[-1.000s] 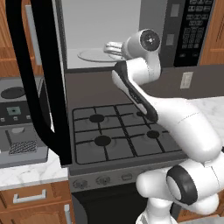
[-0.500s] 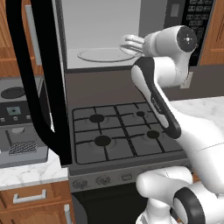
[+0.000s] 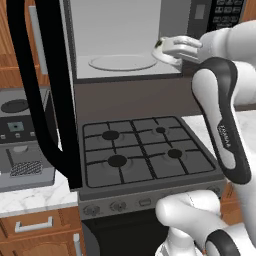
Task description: Pick the cup of tea, navigate to the dining table, and place it on the saucer.
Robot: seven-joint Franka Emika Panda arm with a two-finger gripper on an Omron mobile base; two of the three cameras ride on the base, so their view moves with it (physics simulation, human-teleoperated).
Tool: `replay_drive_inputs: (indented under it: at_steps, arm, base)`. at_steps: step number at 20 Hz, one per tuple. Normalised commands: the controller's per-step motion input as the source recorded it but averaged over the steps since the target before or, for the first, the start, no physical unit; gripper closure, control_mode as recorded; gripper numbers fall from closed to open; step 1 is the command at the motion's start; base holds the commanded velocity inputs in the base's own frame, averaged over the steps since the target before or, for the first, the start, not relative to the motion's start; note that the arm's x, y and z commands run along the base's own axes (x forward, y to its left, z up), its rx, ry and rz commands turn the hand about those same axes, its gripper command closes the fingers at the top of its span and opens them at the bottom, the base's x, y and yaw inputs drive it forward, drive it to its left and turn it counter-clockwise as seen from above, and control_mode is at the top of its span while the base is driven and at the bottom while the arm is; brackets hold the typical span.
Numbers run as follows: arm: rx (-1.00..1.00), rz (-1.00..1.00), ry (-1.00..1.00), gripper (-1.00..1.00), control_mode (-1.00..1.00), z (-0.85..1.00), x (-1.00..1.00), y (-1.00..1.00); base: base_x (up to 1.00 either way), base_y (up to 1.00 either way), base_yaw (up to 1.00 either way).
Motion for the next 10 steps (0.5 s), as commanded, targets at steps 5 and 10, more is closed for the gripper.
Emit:
replay_drive_inputs:
  at_steps: [5, 10]
  arm:
    - [-0.09, 0.10, -0.04, 1.00, -1.00, -0.44, -0.88, -0.10]
    - [-0.07, 0.05, -0.16, 1.00, -1.00, -0.19, -0.79, -0.15]
  base:
    - [0.00, 0.00, 0.00]
    - [0.00, 0.00, 0.00]
